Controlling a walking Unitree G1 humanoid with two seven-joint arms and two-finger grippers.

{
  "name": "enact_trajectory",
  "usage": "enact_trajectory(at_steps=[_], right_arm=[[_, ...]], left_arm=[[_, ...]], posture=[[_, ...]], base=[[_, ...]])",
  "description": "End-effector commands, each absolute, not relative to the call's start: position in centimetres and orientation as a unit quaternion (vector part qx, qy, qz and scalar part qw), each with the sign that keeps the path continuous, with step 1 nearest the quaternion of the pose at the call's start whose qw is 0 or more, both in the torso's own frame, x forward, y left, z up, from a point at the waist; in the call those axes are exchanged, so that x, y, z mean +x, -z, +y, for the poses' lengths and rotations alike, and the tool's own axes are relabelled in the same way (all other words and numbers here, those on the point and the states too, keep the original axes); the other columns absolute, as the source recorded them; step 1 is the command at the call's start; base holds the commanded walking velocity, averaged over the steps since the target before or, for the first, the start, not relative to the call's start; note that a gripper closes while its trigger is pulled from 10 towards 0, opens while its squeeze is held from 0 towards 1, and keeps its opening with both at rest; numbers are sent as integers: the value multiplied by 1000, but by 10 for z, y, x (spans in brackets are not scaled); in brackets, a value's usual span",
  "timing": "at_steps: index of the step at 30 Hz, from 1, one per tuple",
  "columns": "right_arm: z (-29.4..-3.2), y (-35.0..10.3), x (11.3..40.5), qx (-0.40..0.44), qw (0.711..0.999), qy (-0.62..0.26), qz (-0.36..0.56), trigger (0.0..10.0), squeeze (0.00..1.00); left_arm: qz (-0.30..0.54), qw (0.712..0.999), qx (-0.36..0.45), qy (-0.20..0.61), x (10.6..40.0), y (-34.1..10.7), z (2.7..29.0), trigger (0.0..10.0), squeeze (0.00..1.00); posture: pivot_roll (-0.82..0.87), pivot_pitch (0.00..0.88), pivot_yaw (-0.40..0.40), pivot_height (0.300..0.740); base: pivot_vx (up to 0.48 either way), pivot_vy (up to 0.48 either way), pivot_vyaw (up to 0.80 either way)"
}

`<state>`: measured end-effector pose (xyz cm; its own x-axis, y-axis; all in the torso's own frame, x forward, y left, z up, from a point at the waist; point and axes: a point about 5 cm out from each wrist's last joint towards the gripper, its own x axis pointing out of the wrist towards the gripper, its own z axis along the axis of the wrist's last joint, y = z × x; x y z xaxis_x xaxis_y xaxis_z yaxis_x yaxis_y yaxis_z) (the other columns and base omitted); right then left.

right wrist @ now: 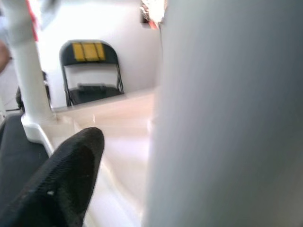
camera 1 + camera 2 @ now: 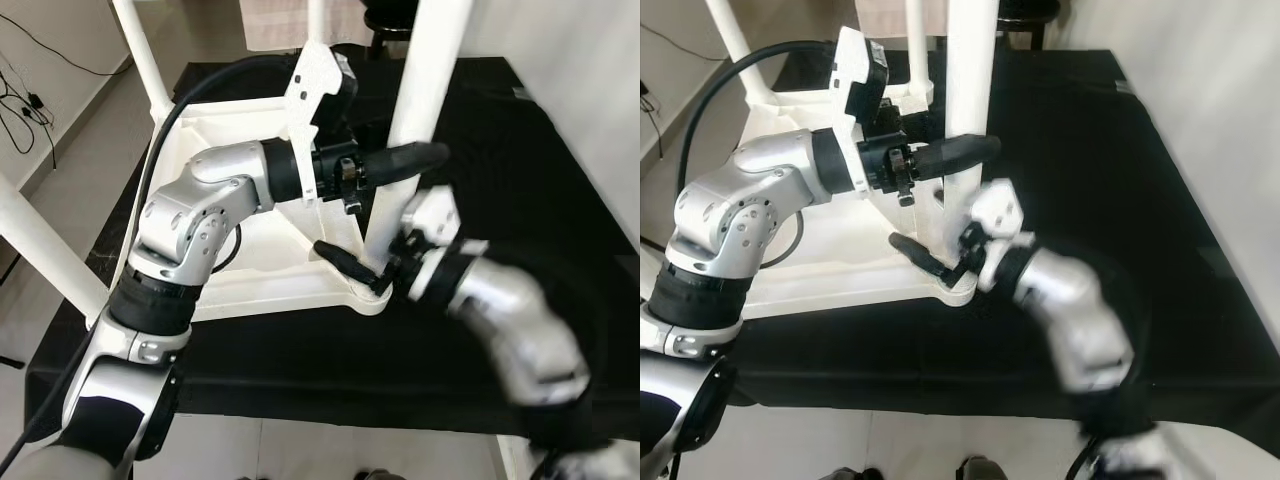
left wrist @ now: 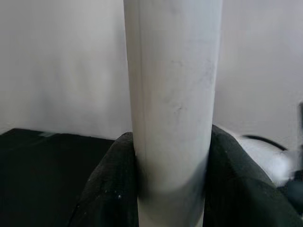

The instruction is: Building children table

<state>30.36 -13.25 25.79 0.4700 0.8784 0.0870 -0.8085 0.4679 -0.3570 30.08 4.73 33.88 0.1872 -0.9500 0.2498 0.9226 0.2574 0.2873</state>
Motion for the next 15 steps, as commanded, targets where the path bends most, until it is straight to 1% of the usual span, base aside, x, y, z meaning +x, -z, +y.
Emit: enact_trajectory(at_steps=[1,2,3,5,6,9,14,15], right_arm=[[-127,-251,301,-131,813,-556,-113,10000,153],[-127,-256,303,-132,797,-581,-105,10000,0],[-127,-256,303,-132,797,-581,-105,10000,0],[-125,-264,312,-124,766,-624,-89,10000,0],[-125,-264,312,-124,766,-624,-89,10000,0],[-122,-261,322,-117,752,-645,-68,10000,0],[-119,-255,326,-116,748,-651,-54,10000,0],[-115,-248,329,-118,744,-657,-42,39,0]], left_arm=[[-201,756,44,621,293,-341,42,0,0],[-201,756,42,622,292,-340,42,0,0],[-201,756,42,622,292,-340,42,0,0],[-202,756,38,622,292,-340,41,0,0],[-202,756,38,622,292,-340,41,0,0],[-202,756,35,621,293,-340,40,0,0],[-202,756,35,621,293,-340,40,0,0],[-202,757,35,621,294,-340,40,0,0]], posture=[[-246,144,-2,740],[-244,146,-3,740],[-244,146,-3,740],[-236,150,-8,740],[-236,150,-8,740],[-230,152,-11,740],[-225,157,-12,740],[-222,159,-12,740]], base=[[0,0,0],[0,0,0],[0,0,0],[0,0,0],[0,0,0],[0,0,0],[0,0,0],[0,0,0]])
